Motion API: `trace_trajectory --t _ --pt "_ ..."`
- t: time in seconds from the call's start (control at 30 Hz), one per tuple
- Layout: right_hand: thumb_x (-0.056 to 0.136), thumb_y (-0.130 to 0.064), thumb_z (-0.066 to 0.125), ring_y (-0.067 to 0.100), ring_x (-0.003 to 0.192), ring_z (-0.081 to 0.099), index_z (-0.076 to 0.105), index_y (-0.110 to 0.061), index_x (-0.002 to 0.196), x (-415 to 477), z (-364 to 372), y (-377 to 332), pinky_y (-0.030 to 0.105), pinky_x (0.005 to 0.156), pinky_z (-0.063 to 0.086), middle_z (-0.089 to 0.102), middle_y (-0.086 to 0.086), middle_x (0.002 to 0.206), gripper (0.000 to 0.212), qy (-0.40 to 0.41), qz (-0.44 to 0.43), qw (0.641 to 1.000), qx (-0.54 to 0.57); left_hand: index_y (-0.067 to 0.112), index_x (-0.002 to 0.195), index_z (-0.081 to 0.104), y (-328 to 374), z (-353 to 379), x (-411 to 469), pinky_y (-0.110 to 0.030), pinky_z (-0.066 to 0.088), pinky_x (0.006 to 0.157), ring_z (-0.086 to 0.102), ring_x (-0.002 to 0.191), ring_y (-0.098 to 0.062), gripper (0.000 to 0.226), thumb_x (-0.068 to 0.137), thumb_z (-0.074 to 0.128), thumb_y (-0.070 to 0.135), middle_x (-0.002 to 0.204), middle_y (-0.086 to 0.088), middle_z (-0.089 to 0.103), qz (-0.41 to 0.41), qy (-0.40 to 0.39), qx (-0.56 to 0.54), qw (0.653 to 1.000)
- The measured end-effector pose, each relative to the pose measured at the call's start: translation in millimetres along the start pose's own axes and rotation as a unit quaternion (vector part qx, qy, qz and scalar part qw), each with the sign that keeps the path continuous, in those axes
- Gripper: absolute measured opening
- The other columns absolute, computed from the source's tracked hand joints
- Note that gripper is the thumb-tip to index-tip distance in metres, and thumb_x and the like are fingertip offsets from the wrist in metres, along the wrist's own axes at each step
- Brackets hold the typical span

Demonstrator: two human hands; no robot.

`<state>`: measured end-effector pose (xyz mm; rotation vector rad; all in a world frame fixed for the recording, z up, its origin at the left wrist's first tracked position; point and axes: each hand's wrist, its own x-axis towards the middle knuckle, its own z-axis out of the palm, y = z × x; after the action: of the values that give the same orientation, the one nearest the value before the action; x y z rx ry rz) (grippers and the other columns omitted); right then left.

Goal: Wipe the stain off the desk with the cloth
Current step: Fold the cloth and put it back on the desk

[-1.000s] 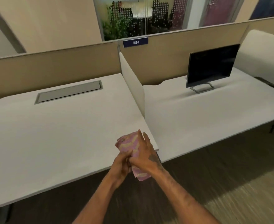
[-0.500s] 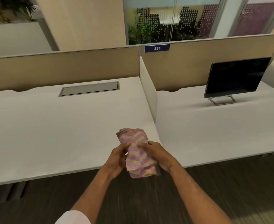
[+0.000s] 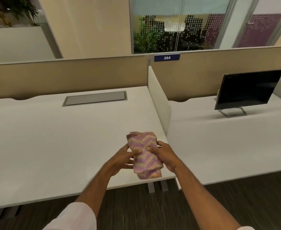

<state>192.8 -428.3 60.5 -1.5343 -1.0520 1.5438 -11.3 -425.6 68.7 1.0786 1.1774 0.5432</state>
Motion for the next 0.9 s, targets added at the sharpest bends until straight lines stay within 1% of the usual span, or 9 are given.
trace_trajectory --t 0.1,0.2,0.27,0.37,0.47,0.63,0.8,0.83,0.9 --pt "0.089 -0.025 0.071 0.024 0.098 0.07 0.058 -0.019 0.122 12 5 -10 0.041 0.086 0.06 0.069 0.005 0.113 0.036 0.0 0.002 1.0 0.003 0.036 0.141 0.039 4 -18 10 -0.041 0.06 0.084 0.073 0.102 -0.027 0.073 0.08 0.08 0.038 0.128 -0.006 0.064 0.005 -0.032 -0.011 0.999" --pt "0.087 -0.025 0.071 0.025 0.099 0.071 0.059 -0.014 0.126 24 11 -19 0.043 0.087 0.059 0.071 0.006 0.114 0.042 0.009 0.003 1.0 0.013 0.032 0.14 0.041 11 -34 18 -0.041 0.059 0.086 0.073 0.102 -0.028 0.071 0.081 0.08 0.029 0.127 -0.008 0.066 0.009 -0.034 -0.034 0.999" --pt "0.085 -0.024 0.072 0.025 0.099 0.071 0.06 -0.014 0.127 32 14 -25 0.045 0.088 0.059 0.072 0.006 0.114 0.045 0.008 0.0 1.0 0.019 0.029 0.139 0.043 16 -41 25 -0.041 0.06 0.084 0.073 0.1 -0.029 0.069 0.081 0.08 0.027 0.124 -0.01 0.067 0.015 -0.022 -0.042 0.999" --pt "0.077 -0.021 0.077 0.027 0.101 0.071 0.061 -0.02 0.124 45 17 -36 0.049 0.089 0.058 0.071 0.005 0.115 0.05 -0.003 -0.007 1.0 0.021 0.025 0.137 0.046 25 -50 37 -0.041 0.06 0.082 0.073 0.1 -0.029 0.066 0.081 0.08 0.025 0.121 -0.01 0.068 0.022 -0.002 -0.046 0.999" --pt "0.07 -0.021 0.083 0.027 0.102 0.07 0.057 -0.024 0.128 62 19 -50 0.048 0.089 0.058 0.069 0.004 0.117 0.063 -0.007 -0.024 1.0 -0.002 0.024 0.137 0.045 36 -58 55 -0.041 0.061 0.081 0.072 0.102 -0.03 0.066 0.082 0.08 0.023 0.122 -0.012 0.066 0.028 0.018 -0.042 0.999" --pt "0.08 -0.022 0.078 0.026 0.103 0.067 0.048 -0.023 0.141 101 16 -80 0.041 0.086 0.06 0.065 0.006 0.121 0.067 0.009 -0.05 0.997 -0.052 0.022 0.138 0.044 61 -71 95 -0.043 0.061 0.082 0.069 0.104 -0.032 0.064 0.084 0.077 0.021 0.123 -0.012 0.062 0.045 0.057 -0.04 0.997" --pt "0.084 -0.02 0.074 0.024 0.1 0.066 0.045 -0.022 0.145 154 3 -116 0.029 0.072 0.059 0.064 0.008 0.123 0.067 0.024 -0.061 0.995 -0.081 0.018 0.139 0.043 90 -77 145 -0.039 0.062 0.077 0.067 0.104 -0.03 0.062 0.086 0.075 0.02 0.122 -0.011 0.062 0.057 0.104 -0.046 0.992" --pt "0.084 -0.02 0.074 0.025 0.101 0.066 0.044 -0.022 0.145 167 0 -122 0.029 0.073 0.059 0.064 0.008 0.125 0.068 0.026 -0.062 0.994 -0.084 0.018 0.139 0.043 96 -78 156 -0.036 0.062 0.075 0.068 0.103 -0.028 0.061 0.087 0.074 0.02 0.121 -0.009 0.063 0.058 0.111 -0.051 0.991" --pt "0.083 -0.021 0.074 0.027 0.103 0.066 0.044 -0.023 0.145 193 -5 -131 0.035 0.079 0.06 0.063 0.009 0.127 0.069 0.033 -0.056 0.994 -0.087 0.017 0.138 0.043 109 -80 178 -0.032 0.061 0.069 0.068 0.099 -0.025 0.059 0.088 0.073 0.019 0.116 -0.006 0.064 0.054 0.122 -0.055 0.99"
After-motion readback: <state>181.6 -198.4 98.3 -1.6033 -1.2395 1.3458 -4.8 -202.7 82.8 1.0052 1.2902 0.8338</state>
